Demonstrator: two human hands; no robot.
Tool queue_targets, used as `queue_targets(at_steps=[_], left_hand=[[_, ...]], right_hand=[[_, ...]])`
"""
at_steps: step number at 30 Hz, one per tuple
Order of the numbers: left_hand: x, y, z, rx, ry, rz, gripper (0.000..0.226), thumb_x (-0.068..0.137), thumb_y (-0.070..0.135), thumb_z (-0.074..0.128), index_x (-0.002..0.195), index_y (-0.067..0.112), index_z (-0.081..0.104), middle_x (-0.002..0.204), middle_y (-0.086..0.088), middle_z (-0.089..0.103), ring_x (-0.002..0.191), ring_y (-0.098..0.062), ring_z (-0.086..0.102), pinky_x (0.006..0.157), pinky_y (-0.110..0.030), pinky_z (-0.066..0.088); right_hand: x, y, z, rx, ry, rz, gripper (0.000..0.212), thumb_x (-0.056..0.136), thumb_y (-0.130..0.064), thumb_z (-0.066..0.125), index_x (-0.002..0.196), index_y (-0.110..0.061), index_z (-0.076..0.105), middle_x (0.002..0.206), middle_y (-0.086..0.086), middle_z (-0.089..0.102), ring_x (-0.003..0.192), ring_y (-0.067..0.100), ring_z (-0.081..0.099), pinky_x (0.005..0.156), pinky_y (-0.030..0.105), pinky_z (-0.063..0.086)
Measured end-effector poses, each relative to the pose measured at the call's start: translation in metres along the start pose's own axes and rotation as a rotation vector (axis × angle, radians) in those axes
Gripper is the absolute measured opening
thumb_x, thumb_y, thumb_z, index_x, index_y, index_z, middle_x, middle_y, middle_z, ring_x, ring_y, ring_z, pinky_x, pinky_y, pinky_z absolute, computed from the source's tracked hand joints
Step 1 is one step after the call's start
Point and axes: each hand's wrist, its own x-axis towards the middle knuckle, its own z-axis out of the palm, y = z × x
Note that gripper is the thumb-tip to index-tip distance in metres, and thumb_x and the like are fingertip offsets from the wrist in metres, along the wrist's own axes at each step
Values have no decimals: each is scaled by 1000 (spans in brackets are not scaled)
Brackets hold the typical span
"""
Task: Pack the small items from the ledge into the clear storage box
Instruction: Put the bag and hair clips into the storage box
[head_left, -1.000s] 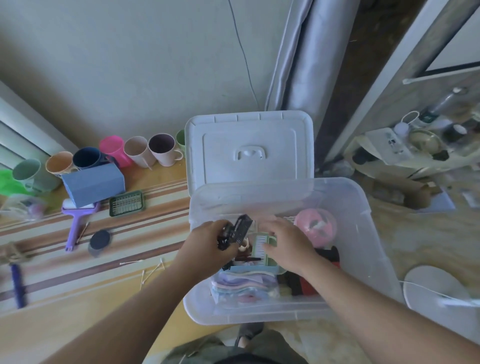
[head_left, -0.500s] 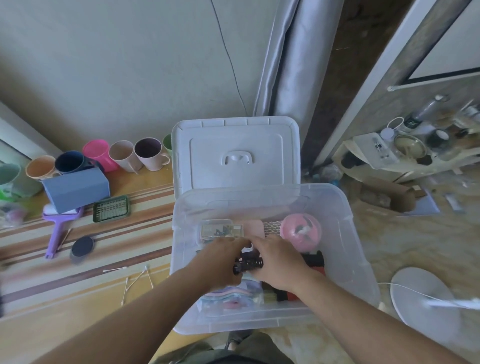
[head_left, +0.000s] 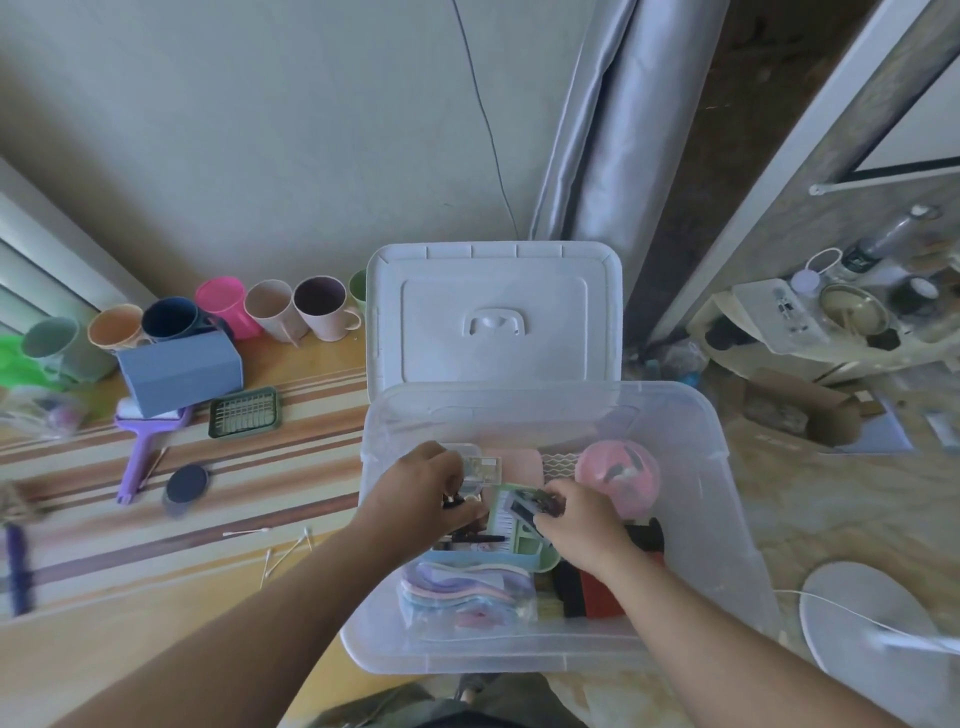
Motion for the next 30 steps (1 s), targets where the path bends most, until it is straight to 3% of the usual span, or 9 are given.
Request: queue_targets(at_steps=[5,7,10,12,15,20,24,26,30], left_hand=[[1,-2,5,-16,18,-7,41,80,39,80,66,26,43,88,5,51,69,-13,52,64,-27,49],[1,0,8,-48,20,-10,42,81,41,78,65,25,43,86,5,51,68,-11,50,64,-24,45],[-1,9,13,-153,15,-42,46,83,49,74,63,25,41,79,5,49,68,-11,49,61,-19,38],[-2,15,15,-206,-29,-23,44,84,56,70,64,28,42,76,7,49,68,-10,49,59,-18,34],[-2,16,15,-204,-122,-1,40,89,58,65,70,30,44,75,10,50,70,-7,47,59,-21,32],[-6,7,12,-92,-184,39,35,95,68,47,92,33,55,92,15,54,79,-5,51,69,-25,44],[-11,-7,12,48,32,122,35,93,63,50,109,34,63,104,11,64,98,-13,57,83,-33,51],[-12,-15,13,172,116,149,28,89,51,55,110,35,64,109,10,65,105,-18,59,89,-35,52],[-18,-29,17,273,137,148,31,80,39,67,110,33,64,113,7,62,110,-20,58,92,-39,55]], right_hand=[[-5,-1,-8,-254,49,-121,38,86,-30,72,123,-29,66,119,-6,53,107,18,52,86,33,47],[-12,-16,-14,-208,26,-222,39,88,-32,72,126,-31,65,119,-8,54,108,16,51,89,31,45],[-27,-49,-20,23,-157,-283,44,87,-36,73,129,-43,62,113,-17,61,97,5,58,86,23,49],[-32,-64,-18,64,-252,-326,38,85,-39,73,121,-45,63,107,-16,69,95,3,64,85,26,54],[-34,-70,-13,67,-254,-313,22,83,-44,74,104,-38,67,93,-16,73,87,4,68,81,35,59],[-31,-58,-13,66,-251,-250,13,87,-40,77,93,-33,67,87,-25,70,83,-3,64,78,26,53],[-23,-52,-9,44,-161,-164,14,89,-50,70,98,-40,66,98,-20,72,96,3,66,90,36,56],[-17,-50,-7,-14,-106,-119,14,92,-52,65,98,-39,62,99,-17,69,97,7,65,87,36,56],[-3,-49,7,-156,-31,-105,22,89,-54,61,98,-34,62,95,-13,64,87,10,61,76,37,56]])
